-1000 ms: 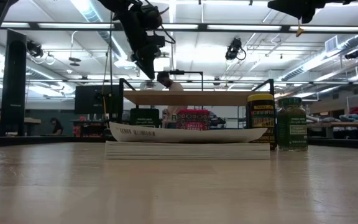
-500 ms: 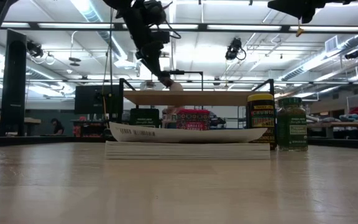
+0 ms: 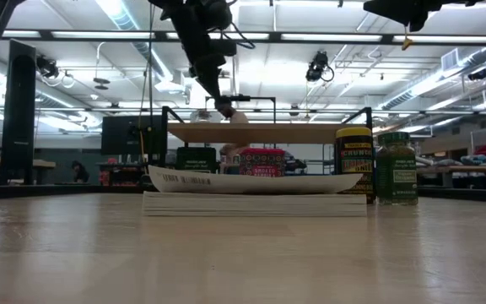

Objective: Shelf spices
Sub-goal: Put the transparent seasoning bottle on the shelf

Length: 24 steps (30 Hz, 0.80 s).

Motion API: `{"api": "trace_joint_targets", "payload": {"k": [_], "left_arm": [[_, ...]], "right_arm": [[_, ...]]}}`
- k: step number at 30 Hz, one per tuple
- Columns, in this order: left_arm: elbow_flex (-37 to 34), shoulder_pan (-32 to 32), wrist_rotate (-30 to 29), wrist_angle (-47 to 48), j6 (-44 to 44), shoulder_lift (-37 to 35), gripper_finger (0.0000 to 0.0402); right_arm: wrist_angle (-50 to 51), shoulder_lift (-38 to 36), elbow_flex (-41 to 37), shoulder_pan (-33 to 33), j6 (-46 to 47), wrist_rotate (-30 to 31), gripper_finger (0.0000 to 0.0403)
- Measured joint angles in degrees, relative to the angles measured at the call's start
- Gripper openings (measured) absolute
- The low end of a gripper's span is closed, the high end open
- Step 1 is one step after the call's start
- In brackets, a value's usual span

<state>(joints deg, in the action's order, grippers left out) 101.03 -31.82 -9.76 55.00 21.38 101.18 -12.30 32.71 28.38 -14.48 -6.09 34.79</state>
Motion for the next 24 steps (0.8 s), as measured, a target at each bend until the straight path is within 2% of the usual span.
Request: {"api": "trace_joint_targets", "payload": {"k": [10,15,24], "left_arm": [[0.00,0.03,-0.70,6.92,-3.67,0.27,0.0001],[0.00,-0.21,-3.73,7.78,-4.53,0.48,0.0001],[0.00,-2.76,-3.87,7.41,-5.36,0.48,0.0000]], "right_arm": [[-0.11,0.01,0.00,0.00,0.00,0.00,0.0293],[-0.97,0.00,0.00,0.00,-0.02,-0.21,0.0293],[-1.15,0.02,0.00,0.00,-0.04,-0.40,0.0293]]}}
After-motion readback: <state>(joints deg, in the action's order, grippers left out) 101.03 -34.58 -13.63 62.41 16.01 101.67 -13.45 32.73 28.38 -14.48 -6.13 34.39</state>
